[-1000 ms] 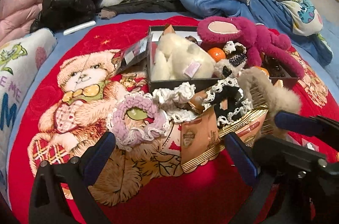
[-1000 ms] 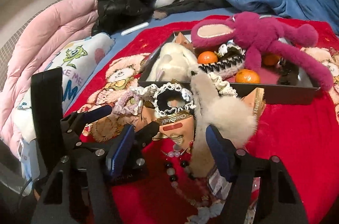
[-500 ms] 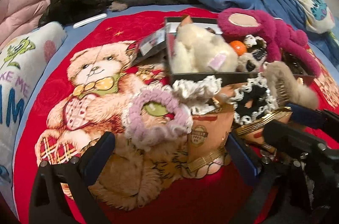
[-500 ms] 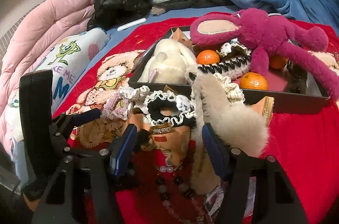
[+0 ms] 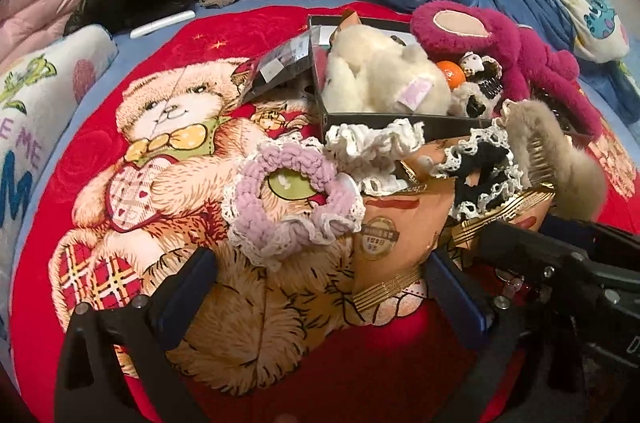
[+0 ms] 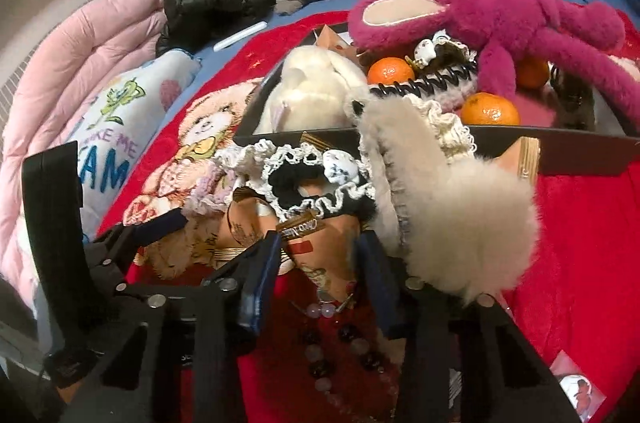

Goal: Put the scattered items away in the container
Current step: 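Grasp a brown chocolate packet with the right gripper while the left grasps another packet, then carry both chocolate packets up over the black box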

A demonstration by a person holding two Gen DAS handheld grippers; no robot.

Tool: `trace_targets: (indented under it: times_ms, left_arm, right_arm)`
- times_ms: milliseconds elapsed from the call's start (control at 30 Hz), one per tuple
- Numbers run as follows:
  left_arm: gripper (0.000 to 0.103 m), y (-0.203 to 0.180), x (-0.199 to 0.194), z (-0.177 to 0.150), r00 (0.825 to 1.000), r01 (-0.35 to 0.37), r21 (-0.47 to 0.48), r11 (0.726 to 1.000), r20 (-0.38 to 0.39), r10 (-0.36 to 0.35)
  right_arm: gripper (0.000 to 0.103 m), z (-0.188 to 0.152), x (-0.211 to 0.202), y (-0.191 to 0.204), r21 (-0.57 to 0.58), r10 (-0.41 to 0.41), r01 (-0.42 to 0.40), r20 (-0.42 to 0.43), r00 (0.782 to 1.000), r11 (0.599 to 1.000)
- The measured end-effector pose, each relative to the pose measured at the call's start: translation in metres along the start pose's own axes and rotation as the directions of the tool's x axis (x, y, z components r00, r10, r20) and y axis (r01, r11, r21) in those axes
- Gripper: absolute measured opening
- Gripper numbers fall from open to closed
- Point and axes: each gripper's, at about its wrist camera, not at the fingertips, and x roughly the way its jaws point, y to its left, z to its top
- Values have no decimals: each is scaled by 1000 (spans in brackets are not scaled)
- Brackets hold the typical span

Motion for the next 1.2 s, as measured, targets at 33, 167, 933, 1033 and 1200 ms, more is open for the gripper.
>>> trace_targets:
  times_ms: [33, 167, 933, 1033, 1200]
  left_arm:
    - [103, 1, 0, 0, 1000, 8, -6, 1000, -3, -8]
    - [102, 0, 1, 0, 1000, -1, 6, 1000, -6, 1]
    - [22, 10, -34, 6, 995, 70, -29, 997, 74, -67]
    - [21, 7, -49, 12, 991, 82, -18, 996, 112, -79]
    - [21, 3, -93, 30, 975, 78, -15, 997, 212, -73]
  right_arm:
    - [36, 0, 1, -1, 5, 1, -1, 0, 1000, 1000]
    - [34, 0, 0, -4, 10, 8, -8, -6, 1000, 1000]
    - [23, 16, -45, -1, 13, 40, -40, 44, 998, 999]
    - [23, 20, -54, -1, 17, 43, -44, 64, 997, 999]
    - [23, 29, -79, -4, 28, 38, -42, 122, 992, 999]
